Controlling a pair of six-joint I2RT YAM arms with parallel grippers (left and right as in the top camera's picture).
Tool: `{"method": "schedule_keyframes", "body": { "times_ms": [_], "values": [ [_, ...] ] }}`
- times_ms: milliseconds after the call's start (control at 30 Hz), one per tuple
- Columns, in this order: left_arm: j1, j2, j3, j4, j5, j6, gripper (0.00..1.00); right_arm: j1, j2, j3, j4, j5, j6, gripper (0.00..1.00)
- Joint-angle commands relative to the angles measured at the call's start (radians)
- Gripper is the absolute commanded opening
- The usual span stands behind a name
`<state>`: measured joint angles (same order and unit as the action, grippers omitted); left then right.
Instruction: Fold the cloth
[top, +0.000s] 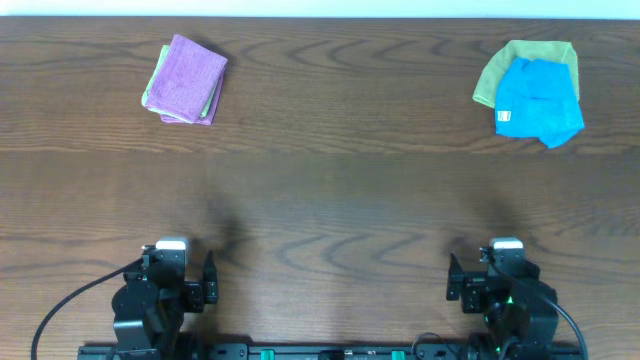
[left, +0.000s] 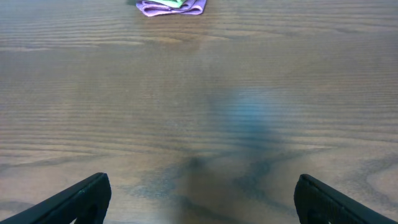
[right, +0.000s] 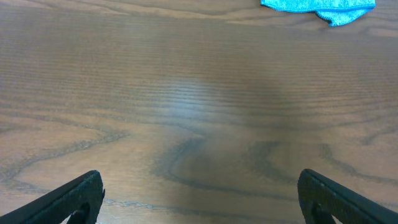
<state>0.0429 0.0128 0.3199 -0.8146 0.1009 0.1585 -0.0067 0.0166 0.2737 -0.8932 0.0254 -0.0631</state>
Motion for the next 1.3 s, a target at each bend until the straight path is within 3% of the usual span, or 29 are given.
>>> {"method": "schedule_keyframes", "body": {
  "times_ms": [0, 1267],
  "values": [
    [-0.004, -0.008, -0.005, -0.001, -0.007, 0.014, 0.95, -0.008, -0.011, -0.009, -0.001, -0.007, -0.013, 0.99],
    [-0.004, -0.008, -0.005, -0.001, -0.007, 0.014, 0.95, -0.008, -0.011, -0.009, -0.031, 0.022, -0.013, 0.99]
  ]
}}
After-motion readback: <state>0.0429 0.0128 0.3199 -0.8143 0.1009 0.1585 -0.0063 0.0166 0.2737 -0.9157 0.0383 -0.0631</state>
